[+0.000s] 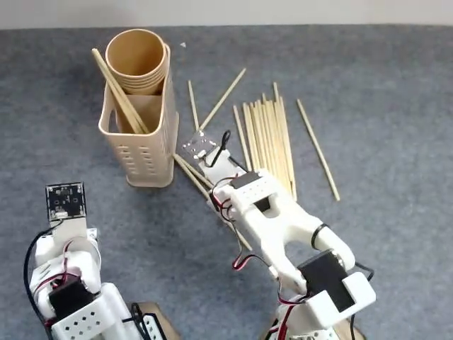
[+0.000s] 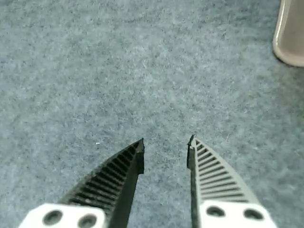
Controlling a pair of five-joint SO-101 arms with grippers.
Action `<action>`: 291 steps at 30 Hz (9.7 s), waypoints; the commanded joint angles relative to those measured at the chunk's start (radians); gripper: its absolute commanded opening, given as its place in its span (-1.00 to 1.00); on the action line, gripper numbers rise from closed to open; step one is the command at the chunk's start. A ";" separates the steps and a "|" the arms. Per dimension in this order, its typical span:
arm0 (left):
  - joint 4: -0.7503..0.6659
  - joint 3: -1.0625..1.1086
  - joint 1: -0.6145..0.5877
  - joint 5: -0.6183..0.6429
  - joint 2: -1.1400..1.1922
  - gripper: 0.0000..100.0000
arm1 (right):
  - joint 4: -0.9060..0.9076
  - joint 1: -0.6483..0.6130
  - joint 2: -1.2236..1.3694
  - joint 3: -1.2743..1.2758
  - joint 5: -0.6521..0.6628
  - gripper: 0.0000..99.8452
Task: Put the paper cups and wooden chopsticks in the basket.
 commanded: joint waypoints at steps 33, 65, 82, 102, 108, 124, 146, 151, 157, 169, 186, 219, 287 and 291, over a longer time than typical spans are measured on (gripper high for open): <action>-0.018 0.007 0.047 -0.012 -0.002 -0.66 | 0.028 -0.105 -0.038 0.021 0.052 -0.58; -0.018 0.007 0.047 -0.012 -0.002 -0.66 | 0.019 -0.041 0.071 0.012 0.083 -0.91; -0.018 0.008 0.047 -0.012 -0.002 -0.66 | 0.252 0.065 -0.282 -0.012 0.000 -0.99; -0.023 0.025 0.047 -0.012 -0.002 -0.66 | -0.094 0.105 -0.572 -0.429 -0.253 -0.98; -0.023 0.028 0.090 -0.012 -0.002 -0.66 | -0.367 -0.024 -0.432 -0.549 -0.250 -0.99; -0.026 0.048 0.096 -0.014 -0.002 -0.66 | -0.769 -0.140 -0.081 -0.512 -0.256 -0.98; -0.026 0.048 0.096 -0.014 -0.002 -0.66 | 0.136 -0.027 -0.366 -0.521 -0.250 -0.92; -0.026 0.048 0.096 -0.014 -0.002 -0.66 | 0.389 0.275 -0.461 -0.522 -0.210 -0.92; -0.026 0.048 0.096 -0.014 -0.002 -0.66 | 0.498 0.407 -0.280 -0.493 -0.118 -0.92; -0.026 0.050 0.096 -0.014 -0.002 -0.66 | 0.219 0.420 0.209 -0.426 -0.107 -0.75; -0.026 0.050 0.096 -0.014 -0.002 -0.66 | 0.170 0.489 0.367 -0.435 -0.106 -0.93; -0.026 0.050 0.096 -0.014 -0.002 -0.66 | 0.423 0.193 0.150 -1.302 -0.157 -0.99; -0.057 0.097 0.139 -0.015 -0.002 -0.66 | 1.133 0.170 0.150 -2.173 -0.334 -0.96; -0.063 0.097 0.139 -0.015 -0.002 -0.66 | 1.135 0.220 0.122 -2.161 -0.327 -0.97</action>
